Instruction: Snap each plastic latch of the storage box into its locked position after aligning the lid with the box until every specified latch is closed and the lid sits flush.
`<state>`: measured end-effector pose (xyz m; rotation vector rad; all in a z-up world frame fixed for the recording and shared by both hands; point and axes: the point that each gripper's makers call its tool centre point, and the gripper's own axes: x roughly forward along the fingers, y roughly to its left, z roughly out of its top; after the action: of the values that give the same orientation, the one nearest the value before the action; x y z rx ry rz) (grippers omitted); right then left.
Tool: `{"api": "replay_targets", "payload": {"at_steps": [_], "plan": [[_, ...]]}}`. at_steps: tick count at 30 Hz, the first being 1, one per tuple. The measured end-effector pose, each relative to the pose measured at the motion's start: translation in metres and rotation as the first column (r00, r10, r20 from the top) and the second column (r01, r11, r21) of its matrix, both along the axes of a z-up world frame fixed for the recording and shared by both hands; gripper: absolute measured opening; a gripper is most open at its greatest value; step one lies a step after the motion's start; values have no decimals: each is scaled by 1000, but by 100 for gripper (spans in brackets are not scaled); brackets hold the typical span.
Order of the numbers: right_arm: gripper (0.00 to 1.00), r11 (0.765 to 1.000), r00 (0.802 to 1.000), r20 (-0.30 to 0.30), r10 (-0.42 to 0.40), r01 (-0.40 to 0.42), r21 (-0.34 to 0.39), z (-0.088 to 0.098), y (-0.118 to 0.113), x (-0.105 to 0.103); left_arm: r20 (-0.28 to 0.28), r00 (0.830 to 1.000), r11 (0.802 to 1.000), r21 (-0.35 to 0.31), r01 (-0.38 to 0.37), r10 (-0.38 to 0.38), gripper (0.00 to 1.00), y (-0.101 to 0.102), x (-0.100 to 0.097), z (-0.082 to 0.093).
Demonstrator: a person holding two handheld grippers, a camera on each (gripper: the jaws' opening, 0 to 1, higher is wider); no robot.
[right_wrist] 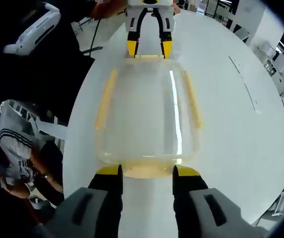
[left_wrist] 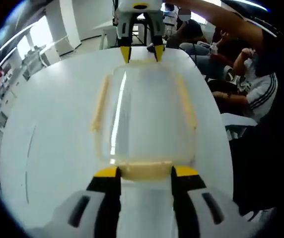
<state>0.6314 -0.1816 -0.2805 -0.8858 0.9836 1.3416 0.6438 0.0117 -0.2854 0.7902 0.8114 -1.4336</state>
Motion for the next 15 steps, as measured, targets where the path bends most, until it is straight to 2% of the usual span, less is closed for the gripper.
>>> {"api": "replay_targets", "payload": {"at_steps": [3,6,9,15], "plan": [[39,1000,1000,6,0,0,-1,6,6,2,7,1000,1000,4,-5,5,39,6,3,5],[39,1000,1000,25,-11,12,-10,11,15,2,39,999,1000,-8,-13,13,39,15,4,13],[39,1000,1000,23,-11,11,-9,13,20,1,30,999,1000,-7,-12,12,39,18,3,15],[39,1000,999,44,-13,14,-12,23,31,3,48,999,1000,2,-10,10,39,29,7,22]]}}
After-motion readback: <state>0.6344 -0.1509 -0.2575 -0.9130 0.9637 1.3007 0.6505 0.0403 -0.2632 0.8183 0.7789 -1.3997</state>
